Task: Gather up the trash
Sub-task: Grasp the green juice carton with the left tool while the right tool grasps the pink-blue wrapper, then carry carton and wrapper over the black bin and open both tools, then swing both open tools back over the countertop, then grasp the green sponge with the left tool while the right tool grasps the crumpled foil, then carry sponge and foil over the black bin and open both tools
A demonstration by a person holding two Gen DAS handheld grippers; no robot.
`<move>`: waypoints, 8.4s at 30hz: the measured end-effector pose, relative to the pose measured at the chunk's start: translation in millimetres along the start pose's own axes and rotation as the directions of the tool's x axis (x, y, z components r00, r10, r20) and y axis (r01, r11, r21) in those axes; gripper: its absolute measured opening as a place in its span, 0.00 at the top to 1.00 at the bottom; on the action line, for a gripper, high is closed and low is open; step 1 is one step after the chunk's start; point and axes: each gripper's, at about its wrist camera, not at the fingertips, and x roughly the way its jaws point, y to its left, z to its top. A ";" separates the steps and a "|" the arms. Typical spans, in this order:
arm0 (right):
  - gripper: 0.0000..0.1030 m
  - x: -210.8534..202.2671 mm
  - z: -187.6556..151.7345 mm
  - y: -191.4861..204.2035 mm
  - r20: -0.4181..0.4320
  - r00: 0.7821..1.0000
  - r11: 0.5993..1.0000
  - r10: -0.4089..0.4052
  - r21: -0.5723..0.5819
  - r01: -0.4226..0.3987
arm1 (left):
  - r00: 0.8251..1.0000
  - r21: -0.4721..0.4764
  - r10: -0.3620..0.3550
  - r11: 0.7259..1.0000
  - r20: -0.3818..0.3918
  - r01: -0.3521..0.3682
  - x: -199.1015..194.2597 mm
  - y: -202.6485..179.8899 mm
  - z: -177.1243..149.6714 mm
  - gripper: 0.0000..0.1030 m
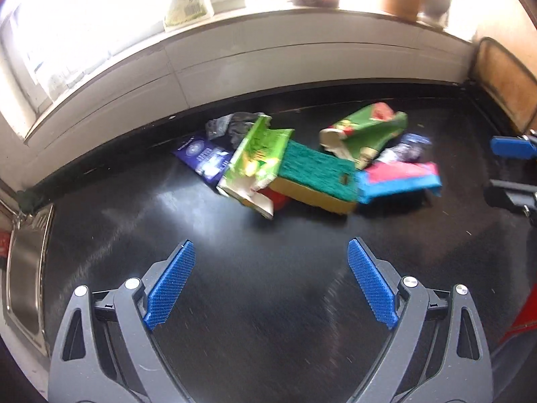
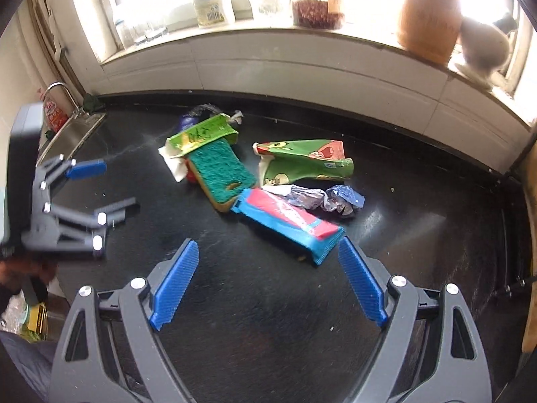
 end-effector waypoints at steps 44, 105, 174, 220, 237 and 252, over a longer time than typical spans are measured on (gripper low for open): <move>0.95 5.5 7.4 8.6 -0.074 0.990 0.991 0.124 -0.045 -0.127 | 0.994 -0.040 -0.099 0.994 0.047 0.101 -36.2 10.7 0.1 0.69; 0.65 209.8 -179.7 660.1 -0.656 0.749 0.525 0.093 -0.607 -0.597 | 0.925 -0.841 0.117 0.389 -0.361 -0.377 -76.2 276.9 -547.9 0.32; 0.21 103.1 32.4 -85.5 -0.192 0.981 0.968 -0.003 0.247 0.051 | 0.981 -0.380 -0.084 0.925 -0.176 0.011 119.7 -53.8 66.7 0.16; 0.78 57.8 16.6 166.0 -0.114 0.979 0.958 0.169 -0.215 -0.190 | 0.985 -0.432 0.159 0.885 -0.068 -0.173 -105.5 93.3 -150.1 0.47; 0.78 68.3 -130.2 579.5 -0.584 0.718 0.467 0.378 -0.549 -0.693 | 0.926 -0.803 0.250 0.466 -0.282 -0.371 -177.3 219.1 -444.1 0.47; 0.78 159.0 -160.9 650.5 -0.632 0.745 0.490 0.216 -0.589 -0.642 | 0.949 -0.844 0.165 0.436 -0.268 -0.314 -127.2 269.3 -518.4 0.45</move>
